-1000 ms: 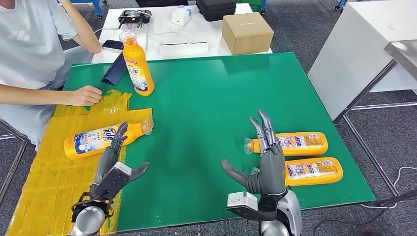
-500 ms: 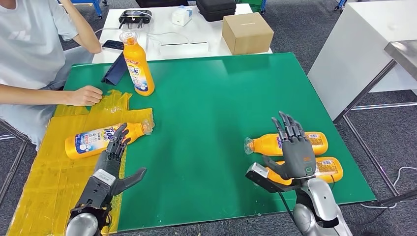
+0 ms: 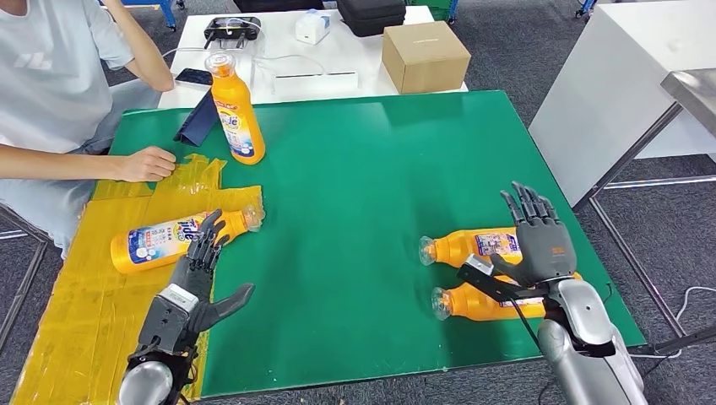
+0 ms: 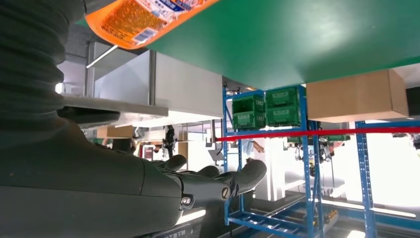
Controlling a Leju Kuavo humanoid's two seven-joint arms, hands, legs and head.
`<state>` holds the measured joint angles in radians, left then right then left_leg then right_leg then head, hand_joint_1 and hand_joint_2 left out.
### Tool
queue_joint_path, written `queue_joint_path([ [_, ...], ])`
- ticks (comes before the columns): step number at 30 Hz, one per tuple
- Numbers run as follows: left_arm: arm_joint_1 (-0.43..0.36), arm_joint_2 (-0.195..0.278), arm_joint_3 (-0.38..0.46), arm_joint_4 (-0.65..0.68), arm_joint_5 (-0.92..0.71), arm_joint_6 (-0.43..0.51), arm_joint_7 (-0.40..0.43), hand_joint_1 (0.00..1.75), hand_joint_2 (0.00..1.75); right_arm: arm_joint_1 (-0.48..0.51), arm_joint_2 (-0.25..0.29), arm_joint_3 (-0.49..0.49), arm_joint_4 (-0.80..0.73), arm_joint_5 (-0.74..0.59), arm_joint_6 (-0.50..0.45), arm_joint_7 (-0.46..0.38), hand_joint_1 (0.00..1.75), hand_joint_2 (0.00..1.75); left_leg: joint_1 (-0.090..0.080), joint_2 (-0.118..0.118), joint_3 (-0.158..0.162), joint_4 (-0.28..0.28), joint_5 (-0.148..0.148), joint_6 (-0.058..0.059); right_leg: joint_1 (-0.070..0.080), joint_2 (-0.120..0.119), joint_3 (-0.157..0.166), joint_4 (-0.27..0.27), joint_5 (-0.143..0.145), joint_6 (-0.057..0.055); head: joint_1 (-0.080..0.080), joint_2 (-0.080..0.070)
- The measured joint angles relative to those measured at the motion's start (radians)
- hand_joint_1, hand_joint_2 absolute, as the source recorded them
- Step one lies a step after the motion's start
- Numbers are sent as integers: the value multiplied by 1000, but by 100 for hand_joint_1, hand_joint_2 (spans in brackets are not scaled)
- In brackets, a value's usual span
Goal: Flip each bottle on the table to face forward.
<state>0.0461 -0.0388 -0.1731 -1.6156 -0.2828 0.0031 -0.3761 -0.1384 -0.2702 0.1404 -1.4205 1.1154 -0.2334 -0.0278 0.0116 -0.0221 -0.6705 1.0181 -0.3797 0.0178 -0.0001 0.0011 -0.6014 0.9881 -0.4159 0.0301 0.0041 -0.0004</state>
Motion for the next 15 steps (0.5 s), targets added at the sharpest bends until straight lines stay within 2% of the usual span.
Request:
queue_joint_path([
  [7, -10, -5, 0, 16, 4, -7, 3, 0, 175, -40, -11, 8, 50, 11, 30, -7, 0, 175, 0, 0, 0, 0, 0, 0, 0, 0, 0, 0, 0, 0, 0, 0],
  [15, -38, -5, -7, 47, 14, -14, 3, 0, 175, -130, -30, 64, 182, 20, 90, -35, 0, 175, 0, 0, 0, 0, 0, 0, 0, 0, 0, 0, 0, 0, 0, 0],
])
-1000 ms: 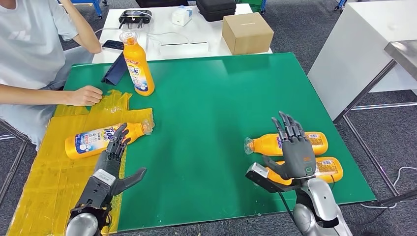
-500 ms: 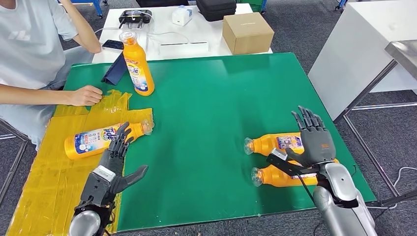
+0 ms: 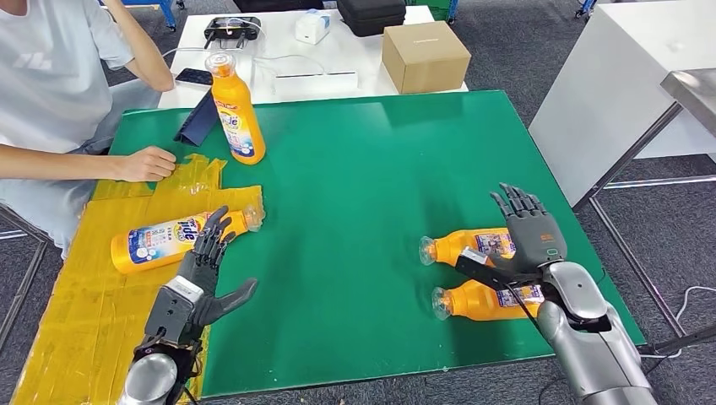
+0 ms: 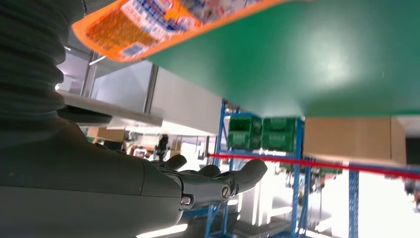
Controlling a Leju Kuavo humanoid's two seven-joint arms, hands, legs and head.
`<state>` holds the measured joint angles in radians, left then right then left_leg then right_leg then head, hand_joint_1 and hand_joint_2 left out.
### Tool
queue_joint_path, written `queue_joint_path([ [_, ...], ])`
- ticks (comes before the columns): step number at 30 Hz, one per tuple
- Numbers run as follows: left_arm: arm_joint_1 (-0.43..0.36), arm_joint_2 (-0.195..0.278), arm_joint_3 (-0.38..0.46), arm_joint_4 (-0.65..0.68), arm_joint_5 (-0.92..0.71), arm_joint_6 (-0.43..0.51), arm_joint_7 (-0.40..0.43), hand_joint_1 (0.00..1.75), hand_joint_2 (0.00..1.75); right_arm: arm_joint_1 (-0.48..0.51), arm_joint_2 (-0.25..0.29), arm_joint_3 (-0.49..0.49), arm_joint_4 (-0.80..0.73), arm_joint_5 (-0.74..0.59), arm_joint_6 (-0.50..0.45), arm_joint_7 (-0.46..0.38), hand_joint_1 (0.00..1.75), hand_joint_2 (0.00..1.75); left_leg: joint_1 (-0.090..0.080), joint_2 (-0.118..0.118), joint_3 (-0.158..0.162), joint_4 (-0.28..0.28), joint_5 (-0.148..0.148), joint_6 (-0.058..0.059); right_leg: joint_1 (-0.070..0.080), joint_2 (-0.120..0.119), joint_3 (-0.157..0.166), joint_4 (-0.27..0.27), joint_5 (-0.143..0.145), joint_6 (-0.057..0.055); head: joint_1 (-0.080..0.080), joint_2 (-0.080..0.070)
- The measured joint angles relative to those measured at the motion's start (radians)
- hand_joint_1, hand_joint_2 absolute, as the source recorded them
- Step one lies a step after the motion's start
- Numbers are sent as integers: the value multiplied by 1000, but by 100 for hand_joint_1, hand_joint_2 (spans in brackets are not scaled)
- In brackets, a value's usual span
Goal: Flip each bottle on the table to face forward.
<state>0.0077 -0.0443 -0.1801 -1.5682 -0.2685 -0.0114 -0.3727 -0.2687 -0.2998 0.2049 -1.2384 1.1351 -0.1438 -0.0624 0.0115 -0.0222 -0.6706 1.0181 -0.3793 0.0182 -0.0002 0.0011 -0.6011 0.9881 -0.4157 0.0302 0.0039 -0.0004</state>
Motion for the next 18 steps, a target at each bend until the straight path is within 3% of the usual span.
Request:
queue_joint_path([
  [18, -54, 0, -36, 41, 27, -3, -2, 0, 175, -126, -40, 58, 318, -107, 98, -56, 0, 175, 0, 0, 0, 0, 0, 0, 0, 0, 0, 0, 0, 0, 0, 0],
])
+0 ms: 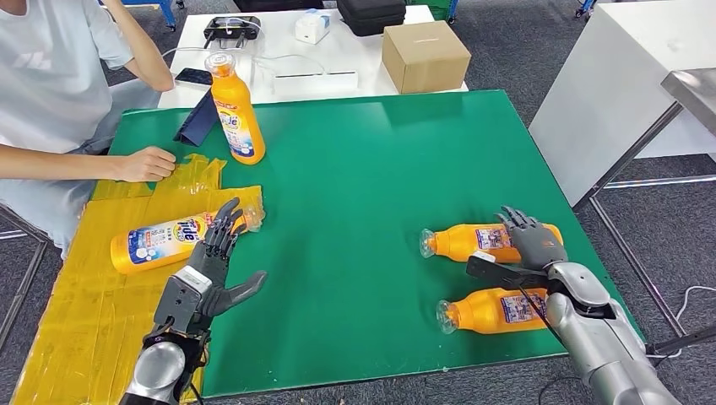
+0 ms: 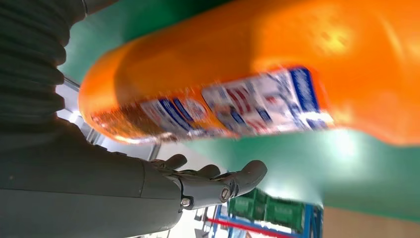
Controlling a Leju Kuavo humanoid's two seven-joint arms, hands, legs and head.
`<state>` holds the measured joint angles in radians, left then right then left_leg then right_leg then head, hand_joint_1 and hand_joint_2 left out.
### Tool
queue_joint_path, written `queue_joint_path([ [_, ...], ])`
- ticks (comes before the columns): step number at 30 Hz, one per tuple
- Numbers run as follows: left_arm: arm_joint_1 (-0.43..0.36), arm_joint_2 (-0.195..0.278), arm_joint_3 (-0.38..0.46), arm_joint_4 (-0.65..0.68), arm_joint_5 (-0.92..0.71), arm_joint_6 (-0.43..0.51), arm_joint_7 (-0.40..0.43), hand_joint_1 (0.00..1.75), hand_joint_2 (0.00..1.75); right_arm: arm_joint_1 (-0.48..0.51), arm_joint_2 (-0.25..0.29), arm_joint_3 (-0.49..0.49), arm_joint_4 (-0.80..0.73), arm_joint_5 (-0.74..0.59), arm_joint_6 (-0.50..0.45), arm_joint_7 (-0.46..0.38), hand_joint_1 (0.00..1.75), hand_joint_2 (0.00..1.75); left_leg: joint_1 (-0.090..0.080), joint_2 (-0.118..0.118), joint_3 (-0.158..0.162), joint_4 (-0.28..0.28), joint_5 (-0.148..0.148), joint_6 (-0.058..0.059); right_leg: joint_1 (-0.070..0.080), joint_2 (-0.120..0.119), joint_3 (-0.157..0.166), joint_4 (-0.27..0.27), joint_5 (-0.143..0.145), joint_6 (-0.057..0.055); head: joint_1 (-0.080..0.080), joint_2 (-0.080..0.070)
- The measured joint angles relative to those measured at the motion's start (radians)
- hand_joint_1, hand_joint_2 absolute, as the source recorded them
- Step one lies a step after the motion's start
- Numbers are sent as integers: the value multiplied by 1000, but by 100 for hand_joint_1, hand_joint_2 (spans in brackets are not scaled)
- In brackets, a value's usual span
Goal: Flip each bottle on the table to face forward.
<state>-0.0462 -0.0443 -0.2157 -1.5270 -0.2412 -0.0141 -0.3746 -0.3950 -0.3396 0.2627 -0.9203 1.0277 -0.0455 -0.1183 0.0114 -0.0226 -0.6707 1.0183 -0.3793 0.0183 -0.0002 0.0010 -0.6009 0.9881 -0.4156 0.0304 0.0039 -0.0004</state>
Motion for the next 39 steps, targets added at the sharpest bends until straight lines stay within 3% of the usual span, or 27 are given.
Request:
queue_joint_path([
  [11, -7, 0, -5, 10, 0, 0, 0, 0, 175, -25, -12, 21, 54, -4, 17, 5, 3, 175, 0, 0, 0, 0, 0, 0, 0, 0, 0, 0, 0, 0, 0, 0],
  [12, -9, 0, -6, 11, 0, 0, 0, 0, 175, -29, -12, 23, 59, -6, 23, 9, 15, 175, 0, 0, 0, 0, 0, 0, 0, 0, 0, 0, 0, 0, 0, 0],
  [16, -14, 0, -18, 20, 1, 0, -1, 0, 175, -58, -17, 35, 98, -13, 49, 20, 125, 175, 0, 0, 0, 0, 0, 0, 0, 0, 0, 0, 0, 0, 0, 0],
  [18, -18, 0, -22, 27, 2, 0, -1, 0, 175, -72, -20, 45, 122, -13, 58, 24, 155, 175, 0, 0, 0, 0, 0, 0, 0, 0, 0, 0, 0, 0, 0, 0],
  [20, -24, 0, -26, 33, 3, 0, -1, 0, 175, -85, -22, 52, 144, -11, 62, 27, 168, 175, 0, 0, 0, 0, 0, 0, 0, 0, 0, 0, 0, 0, 0, 0],
  [32, -29, 0, -39, 49, 6, 4, 5, 0, 175, -123, -19, 84, 212, 17, 11, 66, 175, 175, 0, 0, 1, 0, 0, 0, 0, 0, 1, 0, 0, 0, 0, 0],
  [39, -25, 0, -49, 37, -25, 6, 29, 0, 175, -66, 45, 34, 127, 58, -249, 133, 175, 175, 0, 0, 1, 0, 0, 0, 0, 0, 1, 0, 0, 0, 0, 0],
])
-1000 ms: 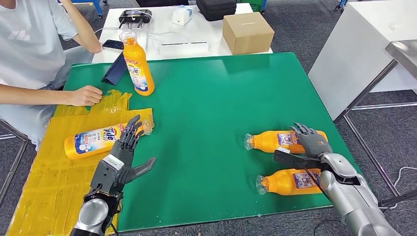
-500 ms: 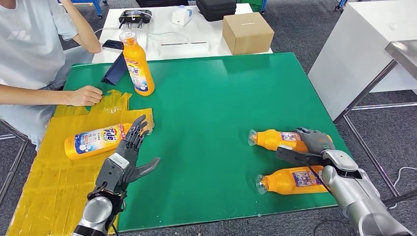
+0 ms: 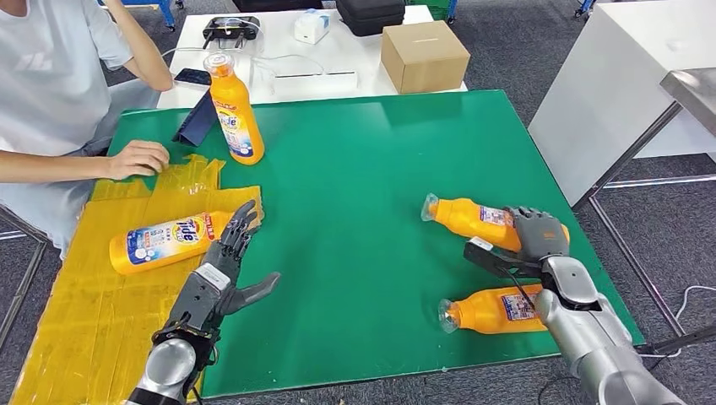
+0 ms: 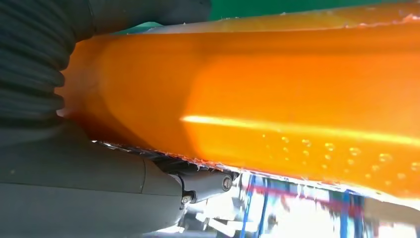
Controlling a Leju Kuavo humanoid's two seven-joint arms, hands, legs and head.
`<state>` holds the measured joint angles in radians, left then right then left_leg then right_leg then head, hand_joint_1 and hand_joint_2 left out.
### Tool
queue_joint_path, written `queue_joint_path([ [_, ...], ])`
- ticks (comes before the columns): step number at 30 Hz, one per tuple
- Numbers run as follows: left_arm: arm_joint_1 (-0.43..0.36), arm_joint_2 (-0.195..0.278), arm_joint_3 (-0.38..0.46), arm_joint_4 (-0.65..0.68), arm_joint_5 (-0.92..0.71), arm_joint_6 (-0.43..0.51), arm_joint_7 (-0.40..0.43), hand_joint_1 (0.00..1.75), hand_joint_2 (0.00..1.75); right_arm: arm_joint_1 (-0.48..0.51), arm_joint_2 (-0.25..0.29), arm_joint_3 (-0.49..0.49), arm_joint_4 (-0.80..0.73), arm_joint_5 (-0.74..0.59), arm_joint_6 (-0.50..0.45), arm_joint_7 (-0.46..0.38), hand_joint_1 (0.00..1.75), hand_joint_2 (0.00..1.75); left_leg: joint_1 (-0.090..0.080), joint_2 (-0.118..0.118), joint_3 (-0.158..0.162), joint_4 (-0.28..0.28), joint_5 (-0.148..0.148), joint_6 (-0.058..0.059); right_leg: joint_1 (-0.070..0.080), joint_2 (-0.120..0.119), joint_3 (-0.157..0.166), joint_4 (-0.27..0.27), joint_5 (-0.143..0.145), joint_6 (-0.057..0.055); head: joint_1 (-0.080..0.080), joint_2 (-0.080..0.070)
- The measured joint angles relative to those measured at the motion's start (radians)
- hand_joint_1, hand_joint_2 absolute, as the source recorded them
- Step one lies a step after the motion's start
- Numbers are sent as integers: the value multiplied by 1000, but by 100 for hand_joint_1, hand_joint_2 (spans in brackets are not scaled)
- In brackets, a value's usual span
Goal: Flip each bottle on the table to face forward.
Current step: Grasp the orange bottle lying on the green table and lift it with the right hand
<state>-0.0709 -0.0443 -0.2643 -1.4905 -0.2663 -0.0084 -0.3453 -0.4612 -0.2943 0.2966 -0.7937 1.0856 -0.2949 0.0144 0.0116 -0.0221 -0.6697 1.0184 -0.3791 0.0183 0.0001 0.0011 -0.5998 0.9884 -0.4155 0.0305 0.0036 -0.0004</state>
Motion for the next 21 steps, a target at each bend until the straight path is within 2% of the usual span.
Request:
queue_joint_path([
  [4, 0, 0, -12, -7, -9, -1, 3, 0, 175, 61, 56, -67, -131, -67, -117, -53, 175, 175, 1, -3, -1, 0, 0, 0, 1, -1, 0, 0, 0, 0, 0, 0],
  [8, -6, 0, -39, -7, -16, -3, 4, 0, 175, 144, 140, -145, -342, -245, -207, -169, 174, 175, 1, -3, -1, 0, 0, 0, 2, -1, -1, 0, -1, -1, 0, 0],
  [10, -11, 0, -55, -7, -16, -3, 4, 0, 175, 185, 185, -166, -450, -369, -197, -227, 173, 175, 2, -3, -1, 0, 0, -1, 2, -1, -1, 0, -1, -1, 0, 0],
  [14, -25, 0, -83, -11, -13, -1, 7, 0, 175, 247, 261, -169, -612, -578, -105, -291, 173, 175, 2, -2, -1, 0, 0, -1, 2, -1, -1, 0, -1, -1, 0, 0],
  [17, -28, 0, -95, -15, -11, -1, 8, 0, 175, 270, 293, -167, -671, -603, -88, -299, 173, 175, 2, -1, -1, 0, 0, -1, 2, -1, -1, 0, -1, -1, 0, 0],
  [21, -30, 0, -101, -16, -6, 0, 9, 0, 175, 280, 309, -167, -706, -614, -84, -301, 173, 175, 1, -1, -1, 0, 0, -1, 1, -1, -1, 0, -1, -1, 1, 0],
])
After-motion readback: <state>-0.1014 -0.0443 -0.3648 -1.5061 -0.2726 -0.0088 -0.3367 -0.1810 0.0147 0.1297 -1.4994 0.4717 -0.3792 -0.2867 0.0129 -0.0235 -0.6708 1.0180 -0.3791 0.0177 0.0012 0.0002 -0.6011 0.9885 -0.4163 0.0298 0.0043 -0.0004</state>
